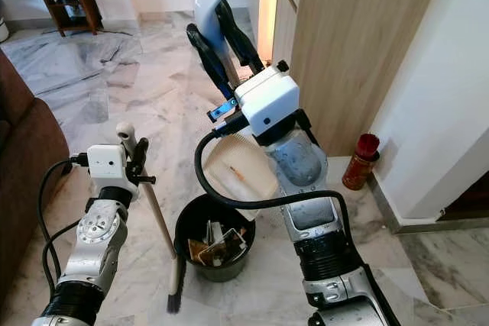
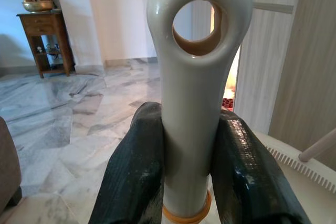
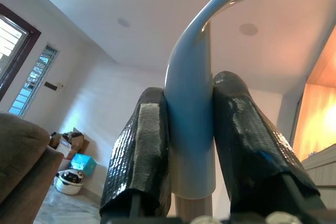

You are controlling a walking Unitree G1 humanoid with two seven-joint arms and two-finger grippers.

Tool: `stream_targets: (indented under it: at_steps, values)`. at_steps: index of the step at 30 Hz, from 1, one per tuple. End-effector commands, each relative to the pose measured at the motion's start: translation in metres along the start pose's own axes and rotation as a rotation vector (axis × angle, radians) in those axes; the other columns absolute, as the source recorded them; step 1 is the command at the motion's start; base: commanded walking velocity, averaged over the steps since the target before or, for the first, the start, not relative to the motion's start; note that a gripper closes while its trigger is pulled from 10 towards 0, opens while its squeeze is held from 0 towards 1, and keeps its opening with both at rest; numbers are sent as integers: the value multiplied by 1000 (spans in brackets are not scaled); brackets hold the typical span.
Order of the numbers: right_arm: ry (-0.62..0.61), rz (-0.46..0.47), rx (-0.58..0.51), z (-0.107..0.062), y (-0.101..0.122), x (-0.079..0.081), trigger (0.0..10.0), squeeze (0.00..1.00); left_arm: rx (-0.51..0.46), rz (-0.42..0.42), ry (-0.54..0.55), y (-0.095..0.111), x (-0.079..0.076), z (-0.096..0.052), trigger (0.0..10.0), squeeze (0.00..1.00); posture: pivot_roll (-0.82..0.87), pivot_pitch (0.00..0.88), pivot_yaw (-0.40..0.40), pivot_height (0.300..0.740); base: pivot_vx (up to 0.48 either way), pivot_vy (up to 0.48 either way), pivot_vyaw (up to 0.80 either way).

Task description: Sweep floor

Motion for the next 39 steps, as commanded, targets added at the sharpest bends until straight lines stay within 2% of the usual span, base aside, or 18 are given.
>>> stream_targets:
  at_steps: [1,10,16,31,37,39]
  values:
    - [38,-26,-80,9,17,5,10000,0,-77,-4,12,15,3,4,10000,0,71,39,32,740,0,0,0]
    - [-7,70,-75,8,16,0,10000,0,-77,-4,11,15,3,5,10000,0,73,40,33,740,0,0,0]
    - [-19,99,-79,9,16,-2,10000,0,-78,-4,11,15,3,5,10000,0,73,39,32,740,0,0,0]
    - [-20,-7,-81,8,18,-5,10000,0,-80,-5,10,15,3,5,10000,0,73,38,32,740,0,0,0]
    - [-20,68,-61,8,14,-3,10000,0,-80,-6,9,15,3,5,10000,0,74,39,32,740,0,0,0]
    - [-19,53,-62,8,14,-3,10000,0,-79,-5,10,15,3,5,10000,0,73,40,32,740,0,0,0]
Point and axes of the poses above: a point about 5 cm out from each wrist's last joint towards the gripper, its own z axis pointing out of the wrist towards the gripper, its own y axis along the axis of the wrist's last joint, x = y × z, the point moved 1 cm from there along z, pointing out of the wrist towards the gripper, and after that the axes turned 13 degrees about z, right-handed, at the moved point
